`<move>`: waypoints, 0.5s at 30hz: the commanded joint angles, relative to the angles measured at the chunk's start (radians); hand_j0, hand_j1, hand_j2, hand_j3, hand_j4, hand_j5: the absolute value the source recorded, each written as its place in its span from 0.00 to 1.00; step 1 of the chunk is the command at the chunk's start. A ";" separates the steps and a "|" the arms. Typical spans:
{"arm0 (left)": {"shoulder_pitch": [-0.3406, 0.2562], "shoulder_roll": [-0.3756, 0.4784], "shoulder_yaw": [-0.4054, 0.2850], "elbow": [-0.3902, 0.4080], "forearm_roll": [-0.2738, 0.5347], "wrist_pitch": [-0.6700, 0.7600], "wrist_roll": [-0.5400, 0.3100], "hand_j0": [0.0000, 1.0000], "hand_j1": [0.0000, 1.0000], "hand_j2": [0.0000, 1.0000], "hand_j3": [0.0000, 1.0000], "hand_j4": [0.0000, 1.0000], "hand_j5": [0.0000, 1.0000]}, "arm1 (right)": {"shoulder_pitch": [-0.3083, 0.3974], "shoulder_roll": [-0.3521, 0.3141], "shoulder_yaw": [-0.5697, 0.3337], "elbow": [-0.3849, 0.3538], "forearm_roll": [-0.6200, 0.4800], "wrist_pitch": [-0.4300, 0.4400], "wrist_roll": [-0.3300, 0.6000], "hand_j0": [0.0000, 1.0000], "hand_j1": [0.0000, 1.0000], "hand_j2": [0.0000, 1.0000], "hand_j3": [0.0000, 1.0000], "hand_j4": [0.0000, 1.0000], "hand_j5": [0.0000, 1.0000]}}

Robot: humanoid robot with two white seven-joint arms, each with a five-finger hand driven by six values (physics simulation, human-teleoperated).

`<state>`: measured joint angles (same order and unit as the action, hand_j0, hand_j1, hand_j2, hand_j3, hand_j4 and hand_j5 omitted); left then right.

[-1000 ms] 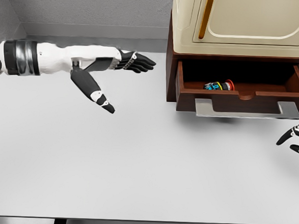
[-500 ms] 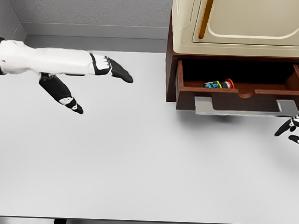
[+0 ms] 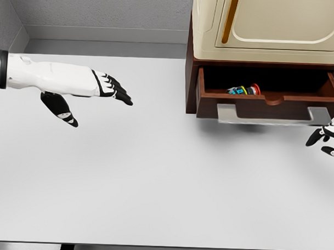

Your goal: Put the switch into the drawer with left arm, and close the drawer with right arm

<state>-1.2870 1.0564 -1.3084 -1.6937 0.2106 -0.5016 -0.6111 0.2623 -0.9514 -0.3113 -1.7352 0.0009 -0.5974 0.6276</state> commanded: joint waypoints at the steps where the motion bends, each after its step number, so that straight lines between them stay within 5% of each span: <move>1: 0.000 0.001 -0.002 0.002 0.004 0.002 0.000 1.00 1.00 1.00 1.00 1.00 1.00 | 0.000 0.003 0.011 -0.014 -0.081 -0.013 -0.017 0.55 0.55 0.55 0.55 0.55 0.55; 15: -0.006 -0.006 -0.041 0.002 0.004 0.002 0.000 1.00 1.00 1.00 1.00 1.00 1.00 | 0.002 -0.050 0.001 -0.018 -0.124 -0.013 -0.017 0.55 0.55 0.55 0.55 0.55 0.55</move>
<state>-1.2916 1.0536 -1.3310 -1.6922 0.2098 -0.5020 -0.6111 0.2638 -0.9946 -0.3099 -1.7503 -0.0907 -0.6121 0.6165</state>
